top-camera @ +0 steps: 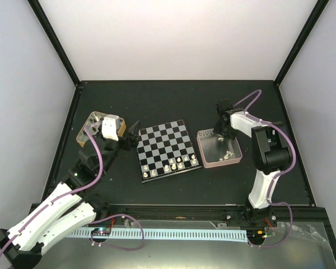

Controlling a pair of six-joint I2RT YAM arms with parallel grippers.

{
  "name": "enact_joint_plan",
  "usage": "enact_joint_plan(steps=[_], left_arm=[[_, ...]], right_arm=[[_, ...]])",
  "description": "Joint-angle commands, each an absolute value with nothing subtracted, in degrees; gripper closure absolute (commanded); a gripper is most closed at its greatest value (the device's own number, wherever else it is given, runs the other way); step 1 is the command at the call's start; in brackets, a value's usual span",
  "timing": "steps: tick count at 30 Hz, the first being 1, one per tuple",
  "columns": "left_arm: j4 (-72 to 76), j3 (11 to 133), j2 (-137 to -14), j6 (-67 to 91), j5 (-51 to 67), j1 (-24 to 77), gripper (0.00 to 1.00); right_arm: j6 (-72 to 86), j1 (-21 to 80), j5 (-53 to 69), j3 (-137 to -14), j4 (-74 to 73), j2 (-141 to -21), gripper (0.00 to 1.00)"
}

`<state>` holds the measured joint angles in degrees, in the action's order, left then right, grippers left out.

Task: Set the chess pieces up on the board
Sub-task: Pick up the chess piece from the storage box.

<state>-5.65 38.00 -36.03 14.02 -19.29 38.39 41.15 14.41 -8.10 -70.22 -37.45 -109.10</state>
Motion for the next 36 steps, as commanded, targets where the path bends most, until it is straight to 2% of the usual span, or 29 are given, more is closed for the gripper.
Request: enact_joint_plan(steps=[1, 6, 16, 36], left_arm=[[-5.2, 39.2, -36.4, 14.5, -18.9, 38.0, 0.10], [-4.9, 39.2, -36.7, 14.7, -18.7, 38.1, 0.10], [-4.6, 39.4, -37.3, 14.9, -18.1, 37.9, 0.10], [-4.7, 39.5, -37.2, 14.9, -18.0, 38.0, 0.10]], right_arm=[[39.2, 14.2, -3.6, -66.6, -37.3, -108.0, 0.82], [36.4, 14.4, -2.0, -64.7, -37.4, -106.8, 0.79], [34.7, 16.4, -6.3, -63.8, -39.4, -106.6, 0.70], [32.9, 18.8, -7.9, -61.4, -41.2, -105.4, 0.66]])
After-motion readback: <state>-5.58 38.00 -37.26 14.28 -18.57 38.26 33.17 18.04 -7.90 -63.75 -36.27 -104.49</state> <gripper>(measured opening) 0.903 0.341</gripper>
